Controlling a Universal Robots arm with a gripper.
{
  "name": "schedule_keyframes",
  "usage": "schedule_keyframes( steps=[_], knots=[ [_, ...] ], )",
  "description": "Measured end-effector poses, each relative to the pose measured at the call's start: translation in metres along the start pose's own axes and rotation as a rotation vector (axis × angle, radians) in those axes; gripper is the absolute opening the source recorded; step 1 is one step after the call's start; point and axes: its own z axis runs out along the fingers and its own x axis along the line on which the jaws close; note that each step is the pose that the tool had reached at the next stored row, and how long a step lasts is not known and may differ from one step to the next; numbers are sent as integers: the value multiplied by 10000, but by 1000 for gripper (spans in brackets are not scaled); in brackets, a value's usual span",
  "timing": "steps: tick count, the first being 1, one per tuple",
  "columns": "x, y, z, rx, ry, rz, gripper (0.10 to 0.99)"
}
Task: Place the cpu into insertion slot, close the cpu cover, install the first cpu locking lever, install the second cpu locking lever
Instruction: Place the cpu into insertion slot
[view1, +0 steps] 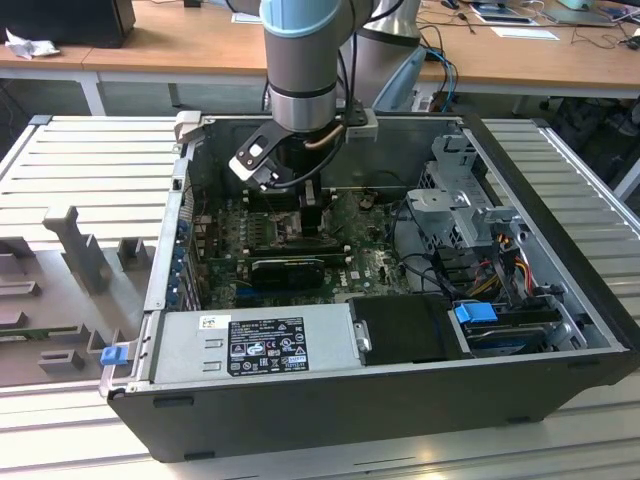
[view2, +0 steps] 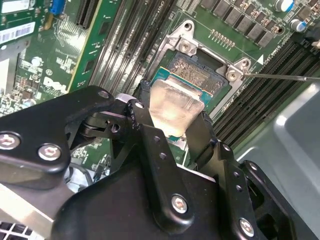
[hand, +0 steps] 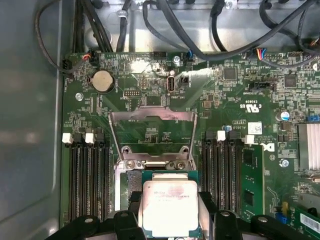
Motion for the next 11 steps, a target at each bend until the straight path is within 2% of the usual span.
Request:
schedule_keyframes(
  steps=[2,6,11],
  knots=[
    [8,-12,12,0,31,2,529],
    [27,-29,41,0,35,3,529],
    [62,-65,114,2,51,-41,529]
  ],
)
